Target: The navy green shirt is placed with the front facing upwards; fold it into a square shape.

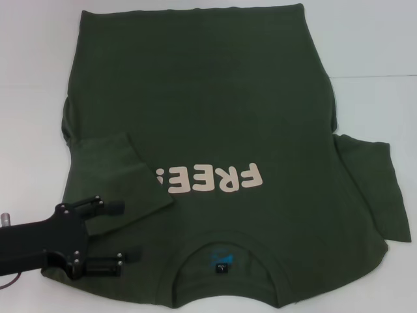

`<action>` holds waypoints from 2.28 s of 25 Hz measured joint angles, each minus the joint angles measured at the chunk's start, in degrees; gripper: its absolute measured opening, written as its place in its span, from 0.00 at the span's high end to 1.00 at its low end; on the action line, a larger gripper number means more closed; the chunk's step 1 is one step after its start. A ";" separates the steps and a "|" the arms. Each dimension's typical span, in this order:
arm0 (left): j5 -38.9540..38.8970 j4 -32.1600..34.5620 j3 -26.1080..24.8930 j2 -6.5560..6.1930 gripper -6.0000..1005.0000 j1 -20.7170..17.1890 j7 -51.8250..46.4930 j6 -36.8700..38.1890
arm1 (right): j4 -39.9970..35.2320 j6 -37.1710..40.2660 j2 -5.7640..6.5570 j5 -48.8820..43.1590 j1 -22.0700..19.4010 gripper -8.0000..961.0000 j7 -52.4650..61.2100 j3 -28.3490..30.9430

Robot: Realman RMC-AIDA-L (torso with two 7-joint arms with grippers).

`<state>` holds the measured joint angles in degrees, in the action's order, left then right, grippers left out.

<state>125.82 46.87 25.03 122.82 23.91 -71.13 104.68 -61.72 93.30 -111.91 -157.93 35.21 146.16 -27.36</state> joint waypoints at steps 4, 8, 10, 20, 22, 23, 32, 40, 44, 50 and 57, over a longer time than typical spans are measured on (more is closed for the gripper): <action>-0.02 0.14 -0.29 0.02 0.06 -0.11 0.02 -0.01 | 2.23 -1.42 -0.29 -0.41 1.42 0.13 0.20 -0.37; -0.18 0.12 -0.23 0.04 0.06 -0.15 0.03 -0.01 | 5.35 -4.16 -0.44 -0.65 2.19 0.13 1.10 -2.82; -0.21 0.04 -0.17 0.08 0.06 -0.20 0.03 -0.01 | 6.66 -5.38 -0.50 -0.68 2.35 0.13 1.48 -3.78; -0.36 -0.06 -0.18 0.14 0.06 -0.28 0.03 -0.01 | 12.16 -10.31 -0.42 -0.44 3.22 0.13 1.67 -4.28; -0.38 -0.05 -0.16 0.14 0.06 -0.28 0.03 -0.01 | 12.83 -11.10 -0.50 -0.43 3.39 0.13 1.65 -4.36; -0.39 -0.05 -0.14 0.14 0.06 -0.27 0.03 -0.01 | 13.32 -11.41 -0.52 -0.43 3.50 0.13 1.60 -4.41; -0.40 -0.08 -0.07 0.14 0.06 0.01 0.02 -0.01 | 16.25 -14.12 -0.66 -0.45 3.98 0.13 1.26 -4.46; -0.38 -0.04 -0.07 0.14 0.06 0.24 -0.10 -0.01 | 17.12 -15.57 -0.87 -0.45 4.20 0.13 1.15 -4.45; -0.36 -0.07 -0.07 0.14 0.06 0.27 -0.10 -0.10 | 17.38 -16.02 -0.97 -0.41 4.42 0.13 1.11 -4.45; -0.15 -0.10 -0.07 0.14 0.06 0.55 -0.15 -0.32 | 18.42 -16.79 -1.02 -0.38 4.72 0.13 0.83 -4.51; -0.02 -0.12 0.01 0.14 0.06 0.70 -0.31 -0.78 | 18.66 -16.98 -1.02 -0.35 4.80 0.13 0.65 -4.54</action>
<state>125.80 46.75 25.04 122.95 24.62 -71.43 103.90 -43.07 76.32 -112.93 -158.28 40.01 146.80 -31.90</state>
